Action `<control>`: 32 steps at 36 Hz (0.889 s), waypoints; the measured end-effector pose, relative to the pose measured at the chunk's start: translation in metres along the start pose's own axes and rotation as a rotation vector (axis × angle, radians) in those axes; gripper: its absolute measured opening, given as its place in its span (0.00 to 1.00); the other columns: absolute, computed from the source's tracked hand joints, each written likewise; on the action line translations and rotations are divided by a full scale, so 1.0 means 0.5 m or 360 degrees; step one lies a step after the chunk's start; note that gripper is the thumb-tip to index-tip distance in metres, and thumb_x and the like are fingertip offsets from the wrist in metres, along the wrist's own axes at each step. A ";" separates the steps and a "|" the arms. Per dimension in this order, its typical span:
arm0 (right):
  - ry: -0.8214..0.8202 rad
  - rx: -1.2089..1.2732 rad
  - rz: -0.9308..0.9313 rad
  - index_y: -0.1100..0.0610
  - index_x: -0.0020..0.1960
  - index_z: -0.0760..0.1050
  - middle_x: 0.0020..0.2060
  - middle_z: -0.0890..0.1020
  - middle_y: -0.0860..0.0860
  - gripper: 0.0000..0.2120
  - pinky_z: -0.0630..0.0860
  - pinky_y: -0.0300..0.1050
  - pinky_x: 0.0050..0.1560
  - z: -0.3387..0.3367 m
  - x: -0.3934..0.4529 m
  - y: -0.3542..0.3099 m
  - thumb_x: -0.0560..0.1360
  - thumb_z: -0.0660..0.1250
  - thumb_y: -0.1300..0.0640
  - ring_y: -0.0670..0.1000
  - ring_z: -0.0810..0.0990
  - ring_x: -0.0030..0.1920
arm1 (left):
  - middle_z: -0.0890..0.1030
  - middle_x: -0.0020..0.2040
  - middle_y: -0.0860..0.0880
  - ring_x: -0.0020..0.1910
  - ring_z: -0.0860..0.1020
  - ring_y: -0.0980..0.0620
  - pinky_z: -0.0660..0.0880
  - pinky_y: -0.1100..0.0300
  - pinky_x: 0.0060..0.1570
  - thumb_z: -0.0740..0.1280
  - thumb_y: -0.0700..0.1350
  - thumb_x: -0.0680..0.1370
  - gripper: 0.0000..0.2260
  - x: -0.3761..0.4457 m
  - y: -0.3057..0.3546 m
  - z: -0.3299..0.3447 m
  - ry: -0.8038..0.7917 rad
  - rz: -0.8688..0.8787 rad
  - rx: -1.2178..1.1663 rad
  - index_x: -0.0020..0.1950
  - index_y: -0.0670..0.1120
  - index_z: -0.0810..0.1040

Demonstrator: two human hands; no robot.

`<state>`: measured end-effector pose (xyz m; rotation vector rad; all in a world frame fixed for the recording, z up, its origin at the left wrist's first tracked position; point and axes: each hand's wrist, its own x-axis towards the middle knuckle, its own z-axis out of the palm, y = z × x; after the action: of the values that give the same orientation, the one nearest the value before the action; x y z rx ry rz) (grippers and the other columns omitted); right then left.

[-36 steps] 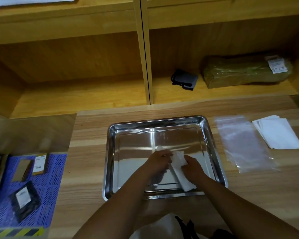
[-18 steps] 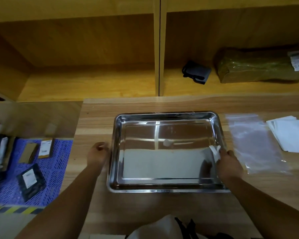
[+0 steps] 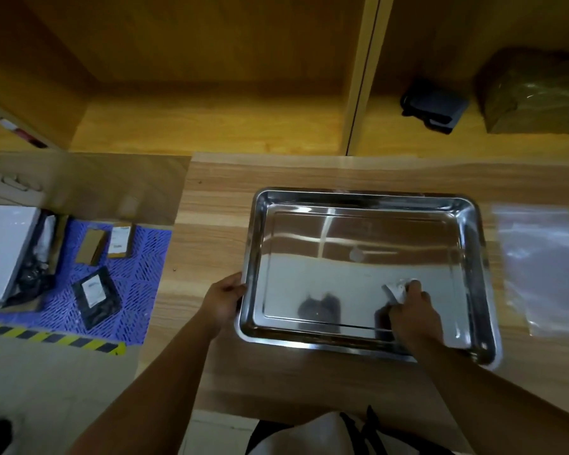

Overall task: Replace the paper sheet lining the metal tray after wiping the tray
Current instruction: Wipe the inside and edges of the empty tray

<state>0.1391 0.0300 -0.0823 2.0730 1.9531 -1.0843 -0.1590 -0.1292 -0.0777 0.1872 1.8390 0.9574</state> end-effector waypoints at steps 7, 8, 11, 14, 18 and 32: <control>-0.0087 0.0028 -0.0071 0.54 0.65 0.62 0.58 0.75 0.59 0.20 0.79 0.53 0.49 0.110 -0.027 -0.111 0.76 0.64 0.58 0.62 0.79 0.53 | 0.86 0.43 0.47 0.35 0.83 0.55 0.78 0.65 0.34 0.65 0.38 0.80 0.09 0.005 0.003 -0.003 -0.0046 0.0011 -0.0020 0.55 0.43 0.83; -0.0099 0.0036 -0.0075 0.54 0.65 0.62 0.59 0.75 0.59 0.20 0.79 0.55 0.51 0.127 -0.030 -0.129 0.76 0.64 0.57 0.63 0.79 0.55 | 0.85 0.43 0.47 0.35 0.83 0.55 0.77 0.65 0.34 0.65 0.38 0.80 0.09 0.008 0.002 -0.004 -0.0050 0.0008 -0.0006 0.57 0.42 0.83; -0.0116 0.0037 -0.0124 0.55 0.66 0.62 0.60 0.74 0.60 0.19 0.77 0.54 0.53 0.178 -0.047 -0.180 0.78 0.62 0.54 0.63 0.78 0.56 | 0.84 0.45 0.45 0.34 0.83 0.58 0.76 0.67 0.33 0.65 0.36 0.79 0.11 0.013 -0.001 -0.007 -0.0031 0.0007 -0.0022 0.60 0.40 0.81; -0.0115 0.0028 -0.0206 0.57 0.66 0.62 0.60 0.73 0.61 0.19 0.77 0.54 0.51 0.227 -0.066 -0.217 0.79 0.62 0.55 0.63 0.78 0.55 | 0.84 0.49 0.43 0.34 0.82 0.60 0.75 0.70 0.33 0.64 0.35 0.79 0.13 0.014 -0.009 -0.011 -0.0036 0.0030 -0.0057 0.62 0.40 0.80; -0.0122 0.0009 -0.0234 0.58 0.69 0.60 0.62 0.72 0.61 0.22 0.77 0.53 0.53 0.263 -0.078 -0.245 0.78 0.63 0.60 0.63 0.78 0.57 | 0.85 0.54 0.44 0.40 0.84 0.59 0.76 0.68 0.37 0.64 0.37 0.80 0.14 0.016 -0.009 -0.010 -0.0073 0.0010 -0.0087 0.63 0.44 0.81; -0.0472 0.0427 -0.0189 0.55 0.61 0.68 0.52 0.79 0.55 0.17 0.77 0.51 0.50 0.348 -0.098 -0.349 0.75 0.64 0.52 0.57 0.79 0.51 | 0.84 0.54 0.42 0.40 0.83 0.55 0.78 0.66 0.38 0.64 0.36 0.80 0.15 0.022 -0.004 -0.015 -0.0098 -0.0061 -0.0106 0.65 0.43 0.80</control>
<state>-0.0887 -0.0705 -0.1168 1.7928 1.8885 -1.6526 -0.1698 -0.1289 -0.0857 0.1386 1.7460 0.9742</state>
